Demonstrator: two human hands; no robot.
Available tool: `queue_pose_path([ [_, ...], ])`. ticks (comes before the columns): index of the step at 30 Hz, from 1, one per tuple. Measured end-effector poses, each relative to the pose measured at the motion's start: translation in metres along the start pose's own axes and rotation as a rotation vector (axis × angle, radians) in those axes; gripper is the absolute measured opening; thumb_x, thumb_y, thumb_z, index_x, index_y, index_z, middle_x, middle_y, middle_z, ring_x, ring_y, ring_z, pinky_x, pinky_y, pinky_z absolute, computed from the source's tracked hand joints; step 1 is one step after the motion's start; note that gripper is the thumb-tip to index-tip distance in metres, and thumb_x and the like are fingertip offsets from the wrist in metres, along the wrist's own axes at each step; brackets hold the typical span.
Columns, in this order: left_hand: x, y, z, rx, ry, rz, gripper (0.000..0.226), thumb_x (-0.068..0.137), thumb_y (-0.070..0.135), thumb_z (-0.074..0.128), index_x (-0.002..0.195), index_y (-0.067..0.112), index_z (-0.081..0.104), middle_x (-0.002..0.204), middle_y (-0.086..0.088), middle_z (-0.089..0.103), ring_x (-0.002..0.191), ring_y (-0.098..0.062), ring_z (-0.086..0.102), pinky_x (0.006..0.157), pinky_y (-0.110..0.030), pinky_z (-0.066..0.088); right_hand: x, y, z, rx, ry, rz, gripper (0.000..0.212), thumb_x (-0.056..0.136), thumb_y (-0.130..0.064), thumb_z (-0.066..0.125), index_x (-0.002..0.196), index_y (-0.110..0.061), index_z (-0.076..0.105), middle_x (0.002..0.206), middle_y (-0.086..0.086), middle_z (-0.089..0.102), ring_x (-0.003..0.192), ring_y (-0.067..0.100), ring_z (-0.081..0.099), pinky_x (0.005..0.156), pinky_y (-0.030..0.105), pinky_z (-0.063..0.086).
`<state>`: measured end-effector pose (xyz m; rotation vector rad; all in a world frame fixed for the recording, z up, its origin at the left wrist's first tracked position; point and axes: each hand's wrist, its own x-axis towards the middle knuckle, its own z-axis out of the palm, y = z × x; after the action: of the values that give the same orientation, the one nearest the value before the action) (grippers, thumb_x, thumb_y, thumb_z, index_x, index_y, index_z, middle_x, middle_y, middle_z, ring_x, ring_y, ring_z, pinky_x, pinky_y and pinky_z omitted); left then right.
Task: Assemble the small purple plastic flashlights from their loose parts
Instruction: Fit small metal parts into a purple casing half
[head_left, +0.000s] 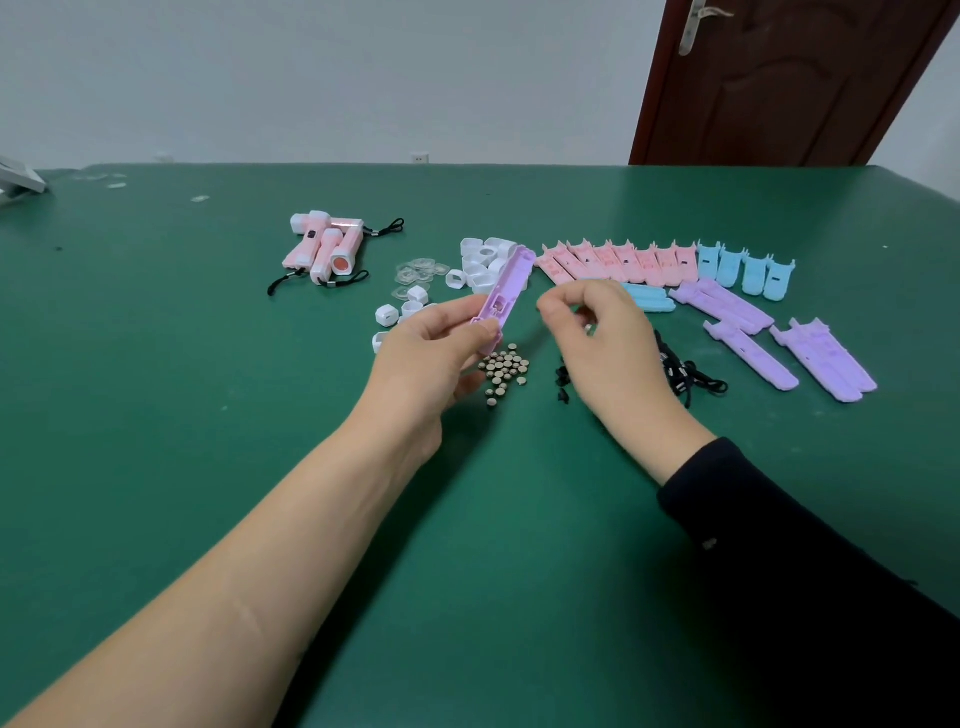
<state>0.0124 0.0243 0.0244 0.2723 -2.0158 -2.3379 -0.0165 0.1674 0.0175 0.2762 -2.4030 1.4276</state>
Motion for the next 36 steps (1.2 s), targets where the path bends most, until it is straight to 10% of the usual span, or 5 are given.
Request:
queue_pose_path([
  [36,-0.0023,-0.0065,0.0070,0.069,-0.055,0.027,0.023,0.088,0.017,0.070,0.111,0.018,0.069,0.092,0.005,0.074,0.079,-0.002,0.067,0.060,-0.016,0.044,-0.0073,-0.0081,0.0048,0.058,0.090,-0.027,0.015,0.085,-0.018,0.069,0.077,-0.030,0.064,0.100,-0.008,0.046,0.079,0.006,0.049,0.073,0.001,0.035],
])
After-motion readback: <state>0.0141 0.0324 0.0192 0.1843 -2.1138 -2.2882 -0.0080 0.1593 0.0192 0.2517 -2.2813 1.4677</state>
